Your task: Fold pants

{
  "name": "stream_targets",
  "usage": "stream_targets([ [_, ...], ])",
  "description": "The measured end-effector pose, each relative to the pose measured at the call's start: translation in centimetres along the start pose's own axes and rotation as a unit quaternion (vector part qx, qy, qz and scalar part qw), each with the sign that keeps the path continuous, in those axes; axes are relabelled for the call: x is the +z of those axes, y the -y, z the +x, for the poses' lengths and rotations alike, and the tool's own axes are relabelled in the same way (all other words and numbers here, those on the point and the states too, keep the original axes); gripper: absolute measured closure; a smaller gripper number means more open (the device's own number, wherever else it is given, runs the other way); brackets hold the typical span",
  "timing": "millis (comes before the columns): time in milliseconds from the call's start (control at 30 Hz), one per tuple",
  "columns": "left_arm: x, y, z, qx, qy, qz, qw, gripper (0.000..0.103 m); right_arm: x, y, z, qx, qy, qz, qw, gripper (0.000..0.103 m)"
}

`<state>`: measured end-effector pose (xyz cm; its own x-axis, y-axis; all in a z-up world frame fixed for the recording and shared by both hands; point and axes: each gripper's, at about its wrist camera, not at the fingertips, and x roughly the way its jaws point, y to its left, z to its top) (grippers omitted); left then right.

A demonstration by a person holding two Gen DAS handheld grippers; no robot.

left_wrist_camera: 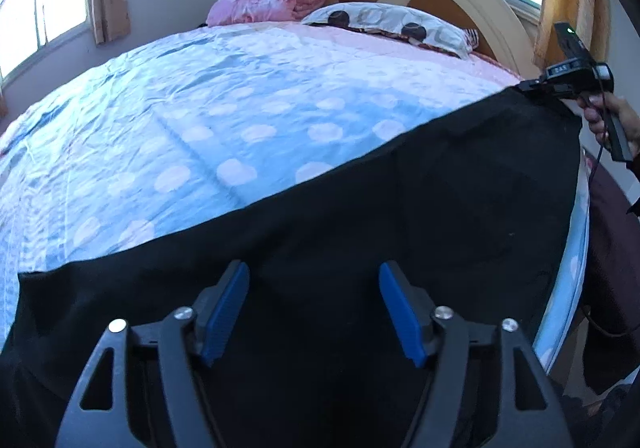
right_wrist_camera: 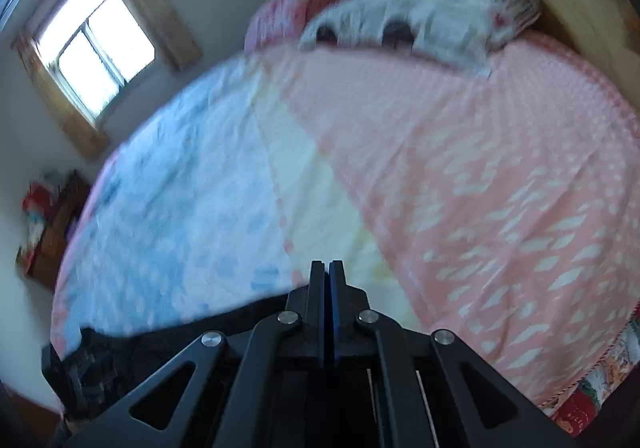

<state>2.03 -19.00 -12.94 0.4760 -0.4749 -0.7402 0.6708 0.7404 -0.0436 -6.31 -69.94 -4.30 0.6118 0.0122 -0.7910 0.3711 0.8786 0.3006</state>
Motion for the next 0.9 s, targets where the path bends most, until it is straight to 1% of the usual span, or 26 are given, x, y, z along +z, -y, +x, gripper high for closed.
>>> stream_targets([
  [67, 0.0, 0.2, -0.3, 0.000, -0.001, 0.000, 1.0000, 0.032, -0.2, 0.1, 0.2, -0.005, -0.005, -0.003, 1.000, 0.097],
  [100, 0.1, 0.1, -0.7, -0.007, 0.003, -0.004, 1.0000, 0.032, -0.4, 0.1, -0.5, -0.004, 0.001, -0.004, 1.000, 0.083],
  [133, 0.1, 0.2, -1.1, -0.013, 0.008, -0.008, 0.9999, 0.032, -0.6, 0.2, -1.1, -0.007, 0.009, -0.003, 1.000, 0.059],
  [167, 0.2, 0.3, -1.6, -0.018, 0.014, -0.013, 0.9997, 0.032, -1.1, 0.3, -2.5, -0.017, 0.026, -0.001, 1.000, 0.053],
  [200, 0.2, 0.4, -2.0, -0.019, 0.019, -0.014, 0.9995, 0.032, -1.4, 0.4, -3.4, -0.023, 0.037, 0.003, 0.999, 0.051],
  [233, 0.1, 0.6, -2.3, -0.022, 0.024, -0.015, 0.9993, 0.032, -2.0, 0.5, -4.5, -0.020, 0.045, 0.014, 0.999, 0.051],
  [300, -0.1, 1.2, -2.7, -0.027, 0.032, -0.017, 0.9990, 0.031, -3.3, 0.8, -5.9, 0.014, 0.048, 0.045, 0.998, 0.051],
  [367, -0.3, 2.0, -2.2, -0.031, 0.023, -0.009, 0.9992, 0.029, -4.7, 0.8, -6.6, 0.032, 0.050, 0.065, 0.996, 0.051],
  [433, -0.7, 2.4, -1.3, -0.026, 0.013, -0.003, 0.9996, 0.029, -5.9, 0.5, -6.2, 0.034, 0.044, 0.067, 0.996, 0.051],
  [467, -0.9, 2.4, -0.8, -0.028, 0.006, -0.004, 0.9996, 0.029, -6.5, 0.5, -5.4, 0.031, 0.034, 0.063, 0.997, 0.051],
  [533, -1.2, 2.8, -0.5, -0.021, 0.008, 0.007, 0.9997, 0.028, -6.9, 0.6, -3.8, 0.016, 0.023, 0.059, 0.998, 0.051],
  [567, -1.1, 2.9, -0.7, -0.020, 0.008, 0.008, 0.9997, 0.028, -7.1, 0.9, -3.5, 0.017, 0.032, 0.058, 0.998, 0.051],
  [600, -1.0, 2.9, -1.0, -0.025, 0.009, 0.005, 0.9996, 0.028, -7.1, 1.2, -3.8, 0.023, 0.047, 0.063, 0.997, 0.051],
  [633, -1.0, 2.8, -1.4, -0.032, 0.012, -0.001, 0.9994, 0.028, -7.2, 1.4, -4.1, 0.021, 0.052, 0.071, 0.996, 0.051],
  [733, -1.3, 2.3, -2.6, -0.043, 0.022, -0.020, 0.9986, 0.028, -8.2, 2.0, -6.3, 0.060, 0.077, 0.107, 0.989, 0.051],
  [767, -1.5, 2.2, -2.9, -0.042, 0.026, -0.025, 0.9984, 0.028, -8.9, 2.3, -7.1, 0.061, 0.082, 0.122, 0.987, 0.051],
  [800, -1.8, 2.1, -2.9, -0.044, 0.027, -0.030, 0.9982, 0.028, -9.5, 2.4, -7.5, 0.059, 0.083, 0.129, 0.986, 0.051],
  [867, -2.1, 2.1, -2.7, -0.049, 0.024, -0.036, 0.9978, 0.028, -10.9, 2.6, -7.6, 0.074, 0.075, 0.145, 0.984, 0.051],
  [900, -2.3, 2.3, -2.4, -0.051, 0.020, -0.035, 0.9979, 0.028, -11.7, 2.6, -7.3, 0.086, 0.064, 0.158, 0.982, 0.051],
])
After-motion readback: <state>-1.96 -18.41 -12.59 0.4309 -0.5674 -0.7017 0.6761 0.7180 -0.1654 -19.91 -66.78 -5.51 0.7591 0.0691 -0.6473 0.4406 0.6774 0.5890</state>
